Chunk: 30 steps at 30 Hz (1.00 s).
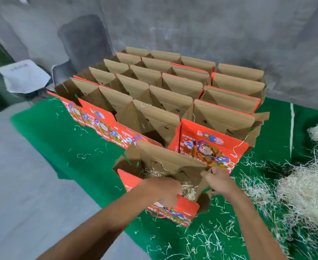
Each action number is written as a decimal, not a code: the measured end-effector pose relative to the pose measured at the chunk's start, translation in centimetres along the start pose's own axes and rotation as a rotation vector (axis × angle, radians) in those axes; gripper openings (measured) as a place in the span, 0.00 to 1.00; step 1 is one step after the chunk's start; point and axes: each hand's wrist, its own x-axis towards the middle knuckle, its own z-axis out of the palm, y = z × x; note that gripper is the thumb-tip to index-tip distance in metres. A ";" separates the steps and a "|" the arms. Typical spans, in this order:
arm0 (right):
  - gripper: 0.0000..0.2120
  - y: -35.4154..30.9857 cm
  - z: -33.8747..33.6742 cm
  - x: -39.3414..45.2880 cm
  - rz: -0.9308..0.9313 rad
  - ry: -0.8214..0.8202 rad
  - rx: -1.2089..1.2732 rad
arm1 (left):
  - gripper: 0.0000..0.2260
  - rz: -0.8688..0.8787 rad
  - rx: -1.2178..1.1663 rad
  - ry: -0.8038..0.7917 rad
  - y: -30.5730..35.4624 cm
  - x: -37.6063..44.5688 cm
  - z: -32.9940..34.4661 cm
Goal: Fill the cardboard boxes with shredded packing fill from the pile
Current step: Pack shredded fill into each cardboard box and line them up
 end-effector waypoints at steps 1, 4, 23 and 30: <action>0.12 -0.9 1.1 0.3 -0.015 -0.016 0.009 | 0.09 -0.043 -0.008 0.018 -1.3 -0.5 0.1; 0.13 -3.4 4.7 1.1 -0.038 -0.085 0.091 | 0.13 -0.193 0.002 0.123 -5.3 -1.9 0.5; 0.12 -13.5 13.6 1.8 -0.244 0.075 0.477 | 0.15 -0.208 -0.088 0.639 -15.1 -3.2 -0.7; 0.20 -11.5 9.1 3.9 -0.227 0.355 0.182 | 0.14 -0.112 -0.124 0.883 -12.7 0.9 -2.6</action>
